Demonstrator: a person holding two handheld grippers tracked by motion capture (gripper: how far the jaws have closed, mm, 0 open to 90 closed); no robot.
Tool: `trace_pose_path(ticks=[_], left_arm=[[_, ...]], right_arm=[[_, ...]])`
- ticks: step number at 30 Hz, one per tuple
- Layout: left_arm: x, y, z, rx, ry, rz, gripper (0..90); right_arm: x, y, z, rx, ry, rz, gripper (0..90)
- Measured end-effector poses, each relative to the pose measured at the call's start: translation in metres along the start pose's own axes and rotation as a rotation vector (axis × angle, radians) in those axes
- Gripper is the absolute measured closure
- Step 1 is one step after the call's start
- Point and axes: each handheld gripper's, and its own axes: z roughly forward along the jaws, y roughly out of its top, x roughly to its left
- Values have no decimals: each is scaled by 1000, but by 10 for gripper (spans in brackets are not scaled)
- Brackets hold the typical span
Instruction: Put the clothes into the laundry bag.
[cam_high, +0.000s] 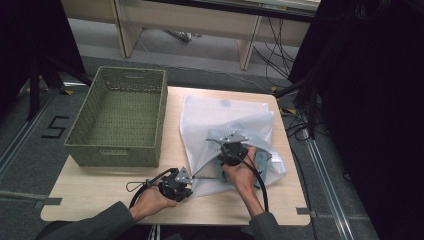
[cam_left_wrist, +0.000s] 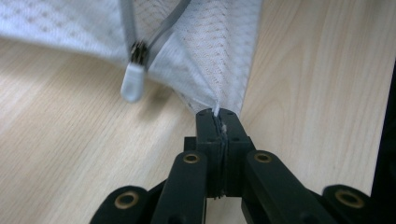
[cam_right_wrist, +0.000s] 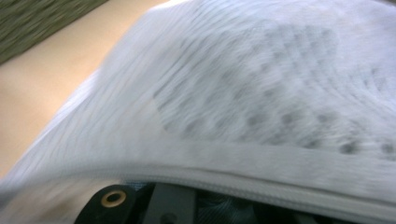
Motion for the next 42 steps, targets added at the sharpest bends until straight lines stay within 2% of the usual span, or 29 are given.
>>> trace_pose_path(ticks=[1,2,3,7,8,9,12,13,14,15,16,18,19,23,24,25,26,29,30,31,32,34,35,36,37,39,40,41,42], left_arm=[[1,-1,-1,11,-5,-2,878],[-1,-2,0,-16,-5,-40,878],[2,-2,-2,11,-7,1,878],[2,-2,-3,15,-14,-3,876],[0,-3,-3,1,-14,-34,875],[2,-4,-4,15,-16,-11,874],[7,-7,-9,33,-19,-8,871],[9,-8,-11,37,-19,-11,870],[9,-10,-11,21,-15,-47,869],[12,-12,-15,38,-10,-21,867],[12,-13,-16,41,-11,-25,863],[16,-16,-20,53,-7,-22,847],[16,-16,-23,42,-5,-50,831],[6,-2,-33,-46,71,-9,716],[3,2,-34,-80,57,-21,680],[2,6,-35,-94,33,5,638],[-2,8,-34,-105,29,-14,604],[-2,14,-22,-48,-19,33,492],[-2,15,-16,-48,-31,46,463],[-3,16,-10,-47,-38,38,443],[-5,18,-4,-54,-45,29,427],[-7,21,6,-37,-46,53,393],[-8,23,9,-33,-47,66,389],[-9,24,14,-36,-54,57,401],[-10,25,18,-39,-59,57,420],[-13,25,23,-43,-61,65,549],[-12,25,23,-28,-45,100,581],[-11,26,22,-27,-38,114,659],[-10,26,22,-28,-43,110,734]], right_arm=[[-7,0,4,-18,-1,1,817],[-9,-2,6,-17,13,34,813],[-9,-5,8,7,52,62,809],[-2,-15,13,37,110,32,744],[0,-15,11,43,120,38,703],[0,-15,8,46,133,31,651],[-1,-11,-11,22,185,71,535],[-2,-10,-19,18,211,77,515],[-3,-9,-29,22,241,96,504],[-6,-10,-37,-5,245,82,492],[-10,-14,-45,-30,252,62,483],[-9,-19,-55,-34,267,125,479],[-11,-22,-60,-19,267,108,473],[-15,-31,-63,2,256,95,468],[-15,-31,-62,1,259,99,467],[-13,-32,-60,-21,259,108,467],[-14,-32,-61,1,262,73,465],[-7,-32,-58,-1,273,93,460],[-7,-31,-59,24,284,73,457],[-4,-32,-59,43,286,97,455],[-5,-33,-55,14,275,59,454],[-3,-33,-55,54,294,91,452],[-3,-35,-54,42,283,90,450],[-3,-37,-49,0,265,76,449],[-3,-36,-50,22,281,96,447],[-4,-37,-51,64,290,84,441],[-3,-40,-45,14,280,71,440],[1,-40,-47,59,296,114,438],[0,-40,-45,70,297,94,432]])
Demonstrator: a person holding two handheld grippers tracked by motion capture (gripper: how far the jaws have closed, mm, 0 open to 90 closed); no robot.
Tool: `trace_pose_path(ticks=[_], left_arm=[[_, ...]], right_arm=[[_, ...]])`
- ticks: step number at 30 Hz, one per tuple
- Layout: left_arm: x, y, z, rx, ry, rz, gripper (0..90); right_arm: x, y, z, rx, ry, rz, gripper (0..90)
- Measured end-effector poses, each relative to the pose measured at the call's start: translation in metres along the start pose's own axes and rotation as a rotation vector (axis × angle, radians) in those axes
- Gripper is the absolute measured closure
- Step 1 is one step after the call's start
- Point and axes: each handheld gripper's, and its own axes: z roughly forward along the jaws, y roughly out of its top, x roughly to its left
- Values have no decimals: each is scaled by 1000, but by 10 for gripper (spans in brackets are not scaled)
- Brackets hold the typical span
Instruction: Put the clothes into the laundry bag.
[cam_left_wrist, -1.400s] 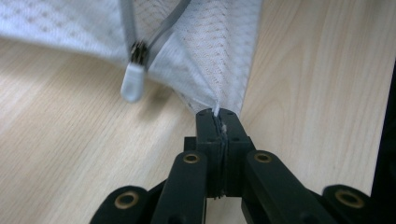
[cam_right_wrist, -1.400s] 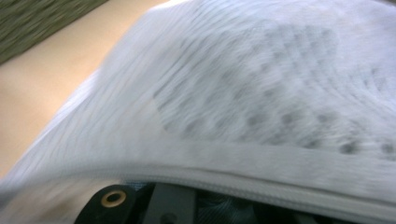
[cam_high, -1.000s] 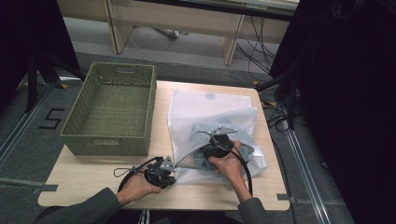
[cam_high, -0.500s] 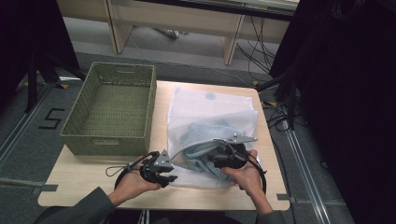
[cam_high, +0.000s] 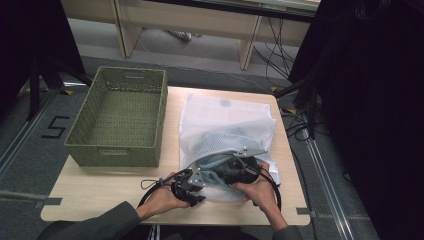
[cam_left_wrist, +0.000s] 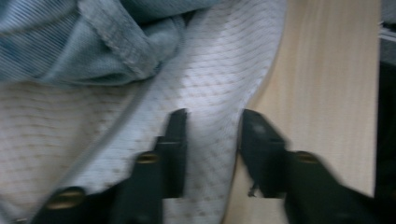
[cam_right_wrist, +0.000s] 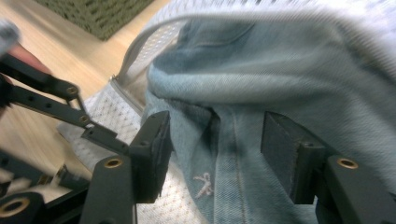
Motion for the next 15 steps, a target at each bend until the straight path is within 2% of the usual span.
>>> trace_pose_path(ticks=[1,2,3,4,5,7,8,9,10,11,12,13,14,15], left_arm=[[0,-1,0,0,-1,-10,760],[-1,-1,-1,3,0,-18,804],[-3,-1,0,-10,-2,-46,827],[-2,-2,-2,3,-4,-30,854],[-3,-3,-3,9,-4,-32,866],[-6,-4,-4,8,-12,-34,879],[-9,-6,-4,-7,-13,-67,881],[-9,-6,-5,-5,-18,-53,882],[-9,-6,-6,9,-24,-49,883],[-11,-7,-5,-12,-20,-71,883],[-10,-7,-5,-6,-19,-53,883],[-10,-7,-6,5,-19,-40,883],[-11,-7,-6,5,-22,-52,883],[-12,-7,-5,-9,-22,-66,884]], right_arm=[[0,-1,3,-2,-2,-30,422],[2,-2,6,2,10,-18,416],[3,-4,10,11,19,-24,413],[5,-5,13,17,24,-42,408],[7,-6,14,32,29,-30,406],[12,-8,22,50,38,-56,402],[14,-9,26,62,32,-58,398],[14,-10,29,97,31,-82,400],[16,-12,36,91,20,-76,417],[16,-13,40,130,12,-87,466],[19,-14,45,130,1,-74,545],[18,-15,51,132,-26,-103,636],[18,-12,52,163,-29,-104,729],[18,-11,56,131,-54,-96,791]])
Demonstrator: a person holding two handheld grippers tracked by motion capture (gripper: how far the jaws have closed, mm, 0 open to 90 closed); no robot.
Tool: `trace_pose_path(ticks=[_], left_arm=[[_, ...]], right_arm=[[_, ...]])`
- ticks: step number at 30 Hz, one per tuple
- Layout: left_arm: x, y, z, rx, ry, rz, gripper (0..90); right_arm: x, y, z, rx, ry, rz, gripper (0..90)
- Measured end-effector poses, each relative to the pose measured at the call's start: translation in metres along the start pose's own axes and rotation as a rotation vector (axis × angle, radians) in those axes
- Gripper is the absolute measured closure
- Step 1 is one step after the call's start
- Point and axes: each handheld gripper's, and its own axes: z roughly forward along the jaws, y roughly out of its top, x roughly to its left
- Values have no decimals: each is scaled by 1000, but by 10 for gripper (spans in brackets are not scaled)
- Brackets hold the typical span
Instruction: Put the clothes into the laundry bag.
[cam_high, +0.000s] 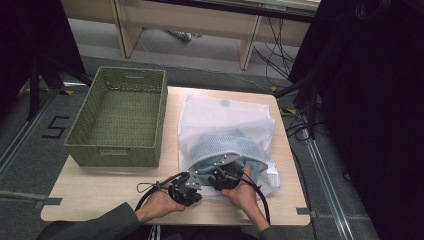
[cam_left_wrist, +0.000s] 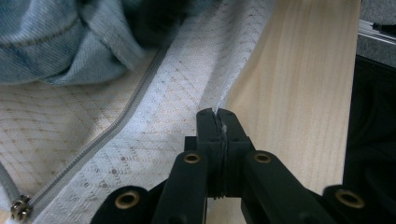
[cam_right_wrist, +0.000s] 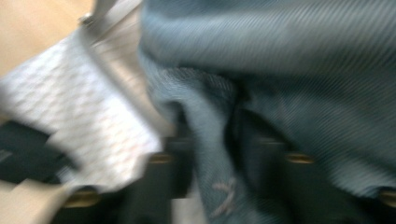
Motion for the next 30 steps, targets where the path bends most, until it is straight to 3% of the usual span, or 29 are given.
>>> trace_pose_path(ticks=[1,3,4,7,8,10,12,14,15,16,18,19,20,21,22,23,26,27,29,30], left_arm=[[1,0,-1,5,6,23,884],[1,0,-1,15,2,19,884],[1,1,-2,19,4,42,884],[-1,0,-1,18,-3,23,884],[-1,0,-1,15,-5,22,884],[0,0,-2,17,-4,34,883],[-1,0,-1,19,-7,11,883],[0,1,-1,19,-15,21,880],[0,1,-1,16,-14,34,878],[0,1,-1,16,-14,33,874],[1,1,-2,24,-16,26,871],[0,1,-2,25,-19,24,870],[1,1,-2,28,-21,26,869],[1,1,-3,30,-26,24,868],[0,0,-3,32,-28,25,869],[-1,0,-4,38,-30,15,869],[-3,-1,-6,52,-41,28,863],[-3,0,-6,54,-44,24,851],[-4,3,-6,29,-32,21,810],[-4,6,-5,1,-27,33,762]], right_arm=[[-2,4,0,15,-6,-7,821],[-5,10,4,-7,-53,-20,842],[-6,15,6,-11,-66,7,849],[-19,27,10,-33,-139,-13,854],[-25,31,12,-52,-165,19,854],[-34,33,15,-74,-192,27,847],[-42,31,16,-86,-200,41,815],[-44,30,14,-83,-152,94,749],[-45,29,13,-91,-148,83,704],[-43,29,8,-84,-131,98,642],[-43,27,-3,-104,-85,53,566],[-40,26,-10,-133,-66,101,535],[-41,26,-22,-121,-56,90,516],[-42,24,-30,-179,-48,70,492],[-43,24,-46,-151,-11,93,477],[-45,22,-56,-198,7,90,474],[-50,10,-86,-227,-5,126,455],[-53,4,-92,-234,-33,127,455],[-57,-10,-104,-179,-57,154,448],[-62,-18,-104,-159,-78,145,442]])
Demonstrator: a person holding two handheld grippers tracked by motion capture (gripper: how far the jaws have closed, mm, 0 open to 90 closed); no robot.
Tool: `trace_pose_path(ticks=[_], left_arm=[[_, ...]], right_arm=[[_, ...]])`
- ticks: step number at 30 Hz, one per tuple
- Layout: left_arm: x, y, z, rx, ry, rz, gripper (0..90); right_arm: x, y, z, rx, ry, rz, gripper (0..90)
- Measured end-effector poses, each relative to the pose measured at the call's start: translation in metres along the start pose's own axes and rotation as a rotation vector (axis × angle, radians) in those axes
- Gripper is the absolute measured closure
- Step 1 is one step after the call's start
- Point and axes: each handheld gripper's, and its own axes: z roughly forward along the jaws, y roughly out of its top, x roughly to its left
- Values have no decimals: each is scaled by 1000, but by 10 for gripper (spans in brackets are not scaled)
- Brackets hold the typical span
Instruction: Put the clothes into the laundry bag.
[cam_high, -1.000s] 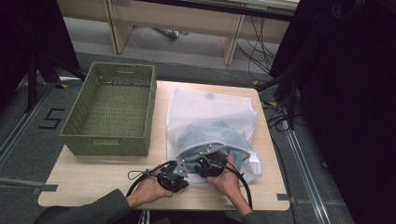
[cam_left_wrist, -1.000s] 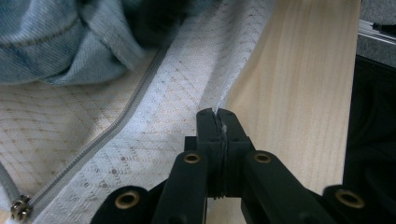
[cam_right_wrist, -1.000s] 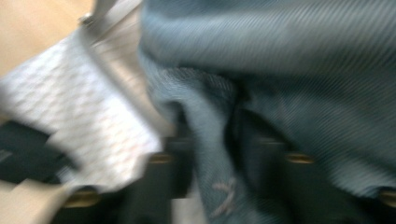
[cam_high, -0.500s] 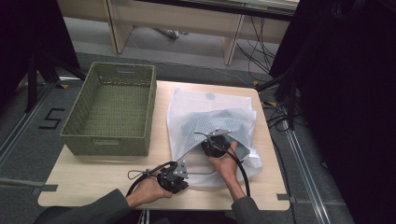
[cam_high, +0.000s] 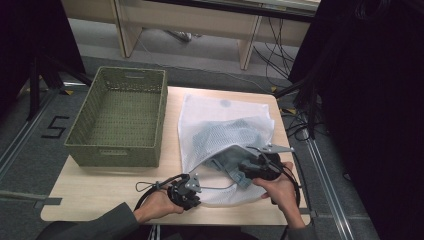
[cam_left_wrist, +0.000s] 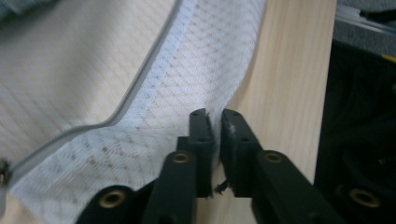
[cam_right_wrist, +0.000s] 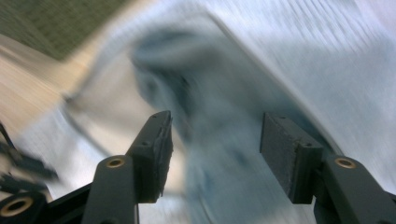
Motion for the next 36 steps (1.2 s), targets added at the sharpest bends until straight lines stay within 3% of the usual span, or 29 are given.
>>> trace_pose_path(ticks=[1,3,4,5,6,7,9,10,11,12,13,14,15,16,17,18,20,21,22,23,24,25,26,27,28,30,31,33,36], left_arm=[[-1,4,1,-24,2,-8,723],[-5,12,7,-79,-6,-14,600],[-7,16,10,-96,-8,-8,550],[-9,20,15,-104,-10,-6,502],[-10,24,20,-111,-16,5,465],[-12,26,26,-116,-28,-16,451],[-13,30,37,-121,-40,-35,452],[-14,32,42,-126,-48,-52,460],[-14,32,47,-120,-48,-39,487],[-15,32,50,-124,-40,-26,537],[-14,34,48,-96,-11,13,586],[-12,35,47,-74,2,30,677],[-10,35,46,-69,6,21,726],[-10,35,48,-89,13,-3,778],[-7,34,45,-60,20,34,818],[-8,34,45,-57,23,33,841],[-10,34,45,-54,19,39,864],[-13,34,46,-66,13,18,871],[-14,34,45,-54,20,26,872],[-15,34,44,-52,30,36,873],[-16,34,43,-37,37,45,874],[-18,34,45,-64,10,24,875],[-18,34,44,-54,5,36,877],[-16,34,42,-30,5,87,878],[-20,33,43,-50,-1,36,878],[-20,32,42,-43,-4,58,878],[-22,31,42,-52,-9,37,878],[-22,30,40,-42,-6,63,878],[-24,29,41,-52,-11,38,878]], right_arm=[[-2,-6,-2,36,-3,51,438],[-10,-15,0,65,-27,78,428],[-15,-19,4,69,-23,60,420],[-15,-23,10,58,-24,82,412],[-17,-23,12,92,-27,57,404],[-13,-25,17,95,8,128,395],[-10,-28,26,105,30,151,387],[-12,-30,31,90,41,120,387],[-9,-30,34,139,43,154,392],[-10,-32,39,139,47,118,422],[-7,-31,42,157,61,119,473],[-4,-31,48,151,66,78,540],[-4,-29,50,167,63,51,593],[1,-29,55,146,54,69,671],[-3,-26,56,171,45,-1,722],[-1,-24,59,169,39,-1,756],[4,-20,65,127,39,-20,780],[7,-16,63,156,44,-40,784],[13,-15,68,106,38,-44,787],[18,-10,66,143,59,-37,788],[23,-7,70,128,60,-38,789],[26,-5,76,102,60,-80,789],[30,-3,83,68,57,-79,788],[32,1,87,96,54,-84,789],[34,3,93,94,41,-65,789],[31,10,104,75,5,-50,790],[27,14,107,72,-12,-61,791],[22,19,115,38,-51,-23,792],[10,20,121,8,-117,-14,789]])
